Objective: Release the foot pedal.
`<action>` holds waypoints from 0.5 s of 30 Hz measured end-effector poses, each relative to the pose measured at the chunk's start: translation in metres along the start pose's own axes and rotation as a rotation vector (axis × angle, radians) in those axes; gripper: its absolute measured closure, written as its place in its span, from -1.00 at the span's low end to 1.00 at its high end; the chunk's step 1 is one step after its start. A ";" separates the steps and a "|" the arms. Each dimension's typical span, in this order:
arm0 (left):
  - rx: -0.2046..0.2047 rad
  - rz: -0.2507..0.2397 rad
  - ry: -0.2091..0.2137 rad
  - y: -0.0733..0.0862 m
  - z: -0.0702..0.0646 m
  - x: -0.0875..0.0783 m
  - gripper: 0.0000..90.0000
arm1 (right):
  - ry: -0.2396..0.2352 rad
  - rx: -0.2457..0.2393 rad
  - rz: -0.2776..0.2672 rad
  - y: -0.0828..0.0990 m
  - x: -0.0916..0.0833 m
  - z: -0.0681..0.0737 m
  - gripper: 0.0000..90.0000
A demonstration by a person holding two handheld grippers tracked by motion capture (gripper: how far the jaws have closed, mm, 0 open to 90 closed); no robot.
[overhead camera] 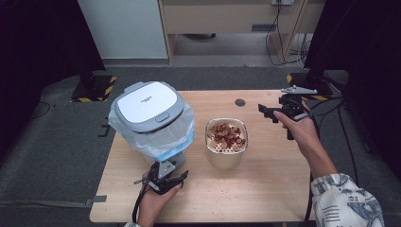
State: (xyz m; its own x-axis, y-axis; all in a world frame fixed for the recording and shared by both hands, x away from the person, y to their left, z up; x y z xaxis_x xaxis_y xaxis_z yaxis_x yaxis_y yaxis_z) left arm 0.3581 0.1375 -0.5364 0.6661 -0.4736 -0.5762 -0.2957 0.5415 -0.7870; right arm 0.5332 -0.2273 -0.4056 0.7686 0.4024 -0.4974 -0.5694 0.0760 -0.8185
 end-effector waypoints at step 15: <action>0.001 0.000 0.027 0.001 -0.001 0.000 -0.19 | 0.045 0.033 0.044 0.063 0.002 -0.028 -0.84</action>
State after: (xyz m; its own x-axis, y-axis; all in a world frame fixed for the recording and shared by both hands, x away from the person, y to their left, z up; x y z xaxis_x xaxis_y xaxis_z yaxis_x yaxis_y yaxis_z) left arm 0.3572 0.1370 -0.5371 0.6475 -0.4920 -0.5819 -0.2950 0.5422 -0.7867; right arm 0.5067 -0.2473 -0.4659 0.7546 0.3649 -0.5453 -0.6114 0.0893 -0.7863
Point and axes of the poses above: each handheld gripper's, and its own axes: x roughly forward along the jaws, y roughly out of its underside, z roughly to its left, the point moved 6 cm from there along x, roughly forward along the jaws, and after that the axes turned 14 degrees about x, right-handed, at the moved point
